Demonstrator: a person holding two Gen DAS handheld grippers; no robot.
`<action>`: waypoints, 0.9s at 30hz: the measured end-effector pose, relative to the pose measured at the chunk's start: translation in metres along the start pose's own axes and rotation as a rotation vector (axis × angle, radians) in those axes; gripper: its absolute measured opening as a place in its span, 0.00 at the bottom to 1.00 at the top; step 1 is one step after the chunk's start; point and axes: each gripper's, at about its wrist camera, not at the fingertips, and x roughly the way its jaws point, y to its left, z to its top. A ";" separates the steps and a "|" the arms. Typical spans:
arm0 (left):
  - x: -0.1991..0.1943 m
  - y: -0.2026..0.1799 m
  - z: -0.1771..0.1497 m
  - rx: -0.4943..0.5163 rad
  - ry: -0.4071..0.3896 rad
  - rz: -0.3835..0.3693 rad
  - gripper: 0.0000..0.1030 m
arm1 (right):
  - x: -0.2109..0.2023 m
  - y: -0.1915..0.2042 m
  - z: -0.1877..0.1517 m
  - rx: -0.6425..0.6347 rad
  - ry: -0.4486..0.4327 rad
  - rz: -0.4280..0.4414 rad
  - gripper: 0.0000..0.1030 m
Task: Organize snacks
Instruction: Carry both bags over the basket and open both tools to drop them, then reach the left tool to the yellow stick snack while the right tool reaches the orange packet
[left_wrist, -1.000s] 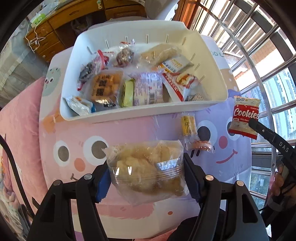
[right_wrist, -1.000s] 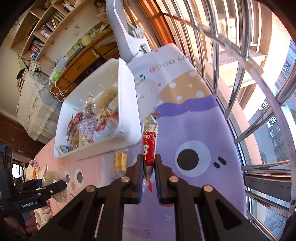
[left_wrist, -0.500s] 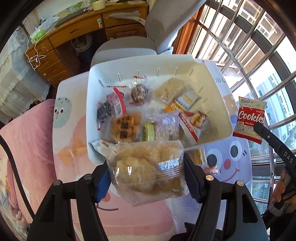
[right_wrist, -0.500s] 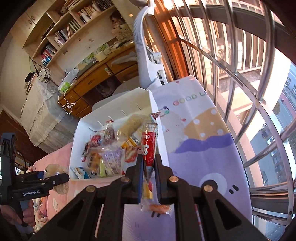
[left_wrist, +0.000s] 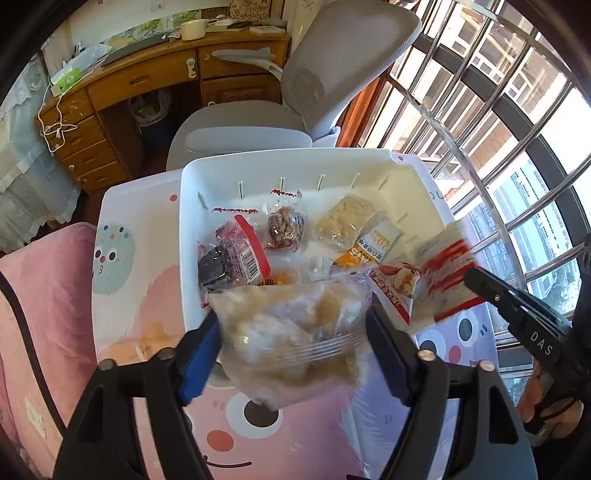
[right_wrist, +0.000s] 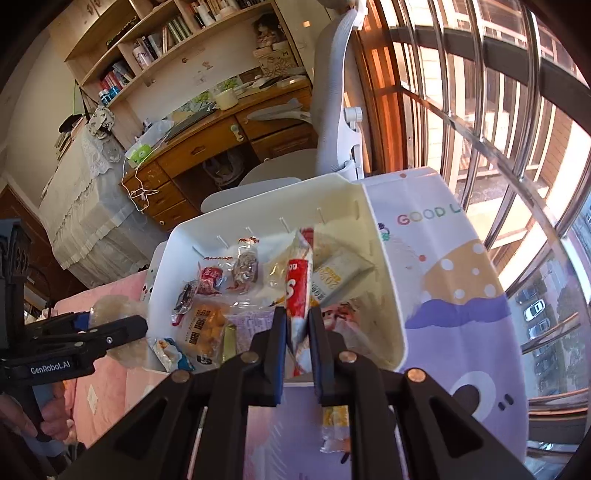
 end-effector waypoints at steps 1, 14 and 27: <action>0.001 0.002 0.000 -0.005 0.005 -0.007 0.78 | 0.003 0.000 -0.001 0.013 0.011 0.015 0.12; -0.016 -0.003 -0.018 0.009 0.039 -0.054 0.82 | -0.004 -0.011 -0.015 0.085 0.030 0.040 0.25; -0.013 -0.041 -0.052 0.045 0.104 -0.067 0.82 | -0.024 -0.044 -0.055 0.123 0.081 -0.002 0.33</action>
